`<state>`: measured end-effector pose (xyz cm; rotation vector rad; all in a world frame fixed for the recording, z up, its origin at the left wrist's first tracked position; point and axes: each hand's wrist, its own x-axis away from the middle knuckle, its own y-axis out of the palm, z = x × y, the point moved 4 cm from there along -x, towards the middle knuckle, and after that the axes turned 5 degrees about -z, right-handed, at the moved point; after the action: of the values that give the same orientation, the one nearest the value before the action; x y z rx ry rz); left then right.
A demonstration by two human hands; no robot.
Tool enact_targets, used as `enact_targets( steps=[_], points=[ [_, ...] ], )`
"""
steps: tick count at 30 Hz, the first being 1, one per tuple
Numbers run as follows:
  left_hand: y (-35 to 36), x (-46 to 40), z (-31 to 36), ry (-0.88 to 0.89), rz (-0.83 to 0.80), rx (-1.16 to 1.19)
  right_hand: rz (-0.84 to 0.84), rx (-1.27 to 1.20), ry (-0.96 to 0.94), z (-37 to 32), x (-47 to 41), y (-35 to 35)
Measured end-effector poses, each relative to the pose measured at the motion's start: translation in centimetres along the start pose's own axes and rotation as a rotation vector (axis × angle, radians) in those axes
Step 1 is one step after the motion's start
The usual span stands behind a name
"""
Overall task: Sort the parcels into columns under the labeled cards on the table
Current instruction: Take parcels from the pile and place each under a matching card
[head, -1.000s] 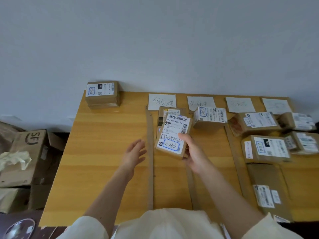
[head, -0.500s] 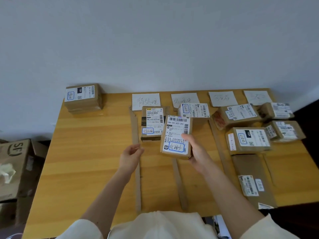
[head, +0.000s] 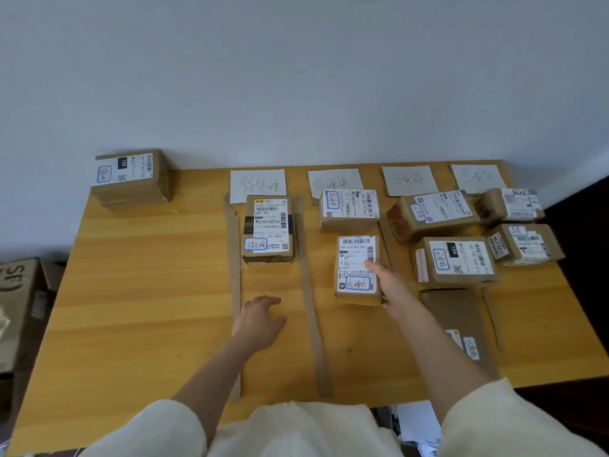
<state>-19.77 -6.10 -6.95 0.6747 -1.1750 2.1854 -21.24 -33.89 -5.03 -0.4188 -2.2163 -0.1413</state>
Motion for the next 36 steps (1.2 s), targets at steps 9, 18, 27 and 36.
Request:
enact_targets(
  steps=[9, 18, 27, 36],
  points=[
    [1.3, -0.5, -0.3, -0.064, -0.04, -0.112, -0.001, 0.14, -0.004, -0.3, -1.8, 0.0],
    [0.9, -0.9, -0.4, -0.074, -0.025, -0.091, 0.435, 0.282, -0.24, -1.8, 0.0, -0.8],
    [-1.1, -1.2, -1.3, -0.057, -0.054, 0.118, 0.066, 0.436, -0.422, -5.8, 3.6, 7.2],
    [-9.9, -0.7, -7.2, -0.103, 0.229, 0.429, -0.295, 0.687, -0.444, -9.6, 3.4, 21.0]
  ],
)
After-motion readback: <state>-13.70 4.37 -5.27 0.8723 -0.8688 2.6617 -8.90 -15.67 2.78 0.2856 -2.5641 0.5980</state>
